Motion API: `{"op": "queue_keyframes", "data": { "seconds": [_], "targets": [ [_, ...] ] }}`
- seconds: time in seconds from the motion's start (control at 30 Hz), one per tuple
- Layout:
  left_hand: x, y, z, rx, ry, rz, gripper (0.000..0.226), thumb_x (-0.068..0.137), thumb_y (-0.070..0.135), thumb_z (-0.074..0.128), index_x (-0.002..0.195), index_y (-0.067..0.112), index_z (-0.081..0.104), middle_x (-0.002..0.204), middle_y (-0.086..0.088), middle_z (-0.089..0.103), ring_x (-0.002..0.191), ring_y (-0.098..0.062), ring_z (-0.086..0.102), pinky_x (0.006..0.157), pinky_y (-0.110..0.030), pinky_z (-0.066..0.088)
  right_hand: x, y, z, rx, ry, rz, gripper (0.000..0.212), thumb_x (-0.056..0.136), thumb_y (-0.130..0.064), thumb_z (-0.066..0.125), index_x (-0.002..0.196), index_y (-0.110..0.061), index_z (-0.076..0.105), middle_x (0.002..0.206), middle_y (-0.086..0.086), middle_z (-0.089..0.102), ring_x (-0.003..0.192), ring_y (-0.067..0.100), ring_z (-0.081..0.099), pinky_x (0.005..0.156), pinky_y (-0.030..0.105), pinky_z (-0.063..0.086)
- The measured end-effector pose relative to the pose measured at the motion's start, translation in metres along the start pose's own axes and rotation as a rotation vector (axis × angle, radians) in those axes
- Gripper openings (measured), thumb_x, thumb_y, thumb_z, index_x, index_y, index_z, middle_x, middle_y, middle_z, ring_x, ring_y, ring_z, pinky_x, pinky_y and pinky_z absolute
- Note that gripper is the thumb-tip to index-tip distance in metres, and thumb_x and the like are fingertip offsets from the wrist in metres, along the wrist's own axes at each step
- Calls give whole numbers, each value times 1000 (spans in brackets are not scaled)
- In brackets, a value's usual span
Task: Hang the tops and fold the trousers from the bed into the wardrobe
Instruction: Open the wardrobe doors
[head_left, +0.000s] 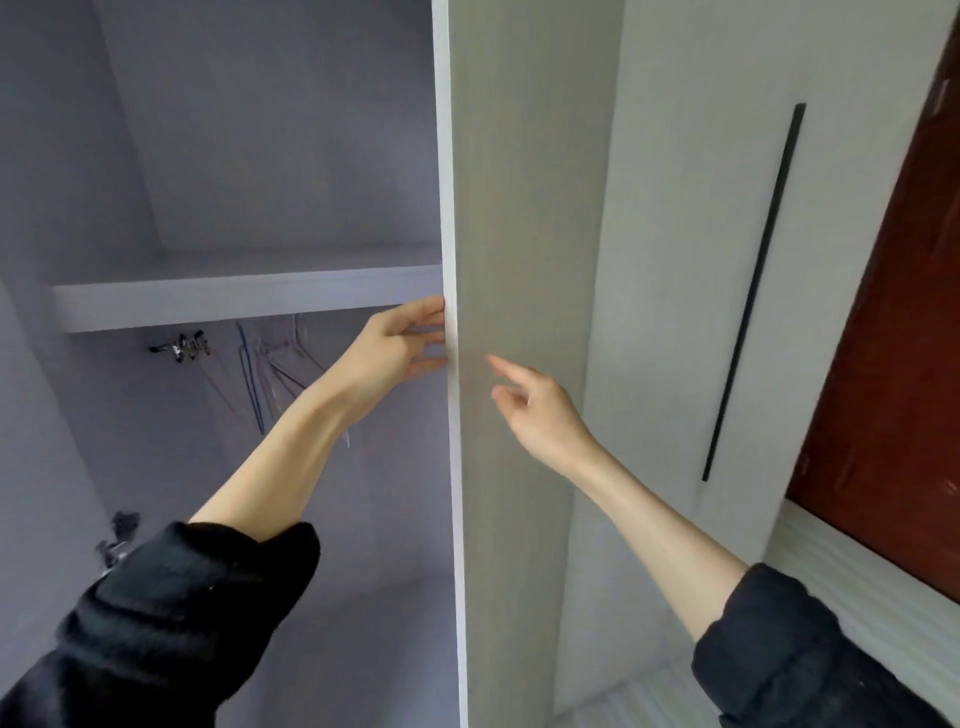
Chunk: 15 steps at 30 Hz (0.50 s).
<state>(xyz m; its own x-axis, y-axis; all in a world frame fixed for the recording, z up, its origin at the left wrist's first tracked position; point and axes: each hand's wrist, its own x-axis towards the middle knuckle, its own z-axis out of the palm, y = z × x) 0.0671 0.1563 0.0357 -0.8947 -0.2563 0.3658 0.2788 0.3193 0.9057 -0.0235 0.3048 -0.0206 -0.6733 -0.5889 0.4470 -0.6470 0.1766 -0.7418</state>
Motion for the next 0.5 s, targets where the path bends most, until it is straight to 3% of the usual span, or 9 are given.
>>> {"op": "queue_keyframes", "data": {
  "seconds": [0.13,0.27,0.33,0.4,0.5],
  "targets": [
    [-9,12,39,2,-39,33,70,78,-21,21,123,21,54,123,-3,59,111,-13,60,95,-30,50,-28,1,-21,-38,16,55,44,96,-5,45,139,-10,43,139,7,49,126,18,49,102,16,31],
    [-13,20,90,52,-105,87,67,83,-17,23,134,20,47,134,-3,51,118,-14,55,96,-30,48,-56,12,-62,16,70,146,45,97,-4,42,140,-17,43,137,0,52,120,17,54,97,16,36],
    [-11,21,117,65,-121,105,68,85,-16,24,133,28,43,137,0,46,117,-13,53,97,-31,46,-72,18,-91,21,61,193,48,97,-3,39,140,-23,42,123,-4,60,105,18,61,84,16,41],
    [-10,22,149,69,-151,109,70,87,-14,25,132,37,39,136,5,44,114,-10,52,99,-37,46,-87,22,-119,74,45,244,49,98,-1,36,140,-26,41,102,-15,61,88,6,62,80,14,41],
    [-5,25,194,88,-213,115,71,87,-14,23,139,33,37,140,8,37,119,-10,49,104,-37,42,-102,36,-153,94,93,319,44,99,-4,36,138,-24,43,95,-20,57,93,5,59,93,24,42]
  ]
}}
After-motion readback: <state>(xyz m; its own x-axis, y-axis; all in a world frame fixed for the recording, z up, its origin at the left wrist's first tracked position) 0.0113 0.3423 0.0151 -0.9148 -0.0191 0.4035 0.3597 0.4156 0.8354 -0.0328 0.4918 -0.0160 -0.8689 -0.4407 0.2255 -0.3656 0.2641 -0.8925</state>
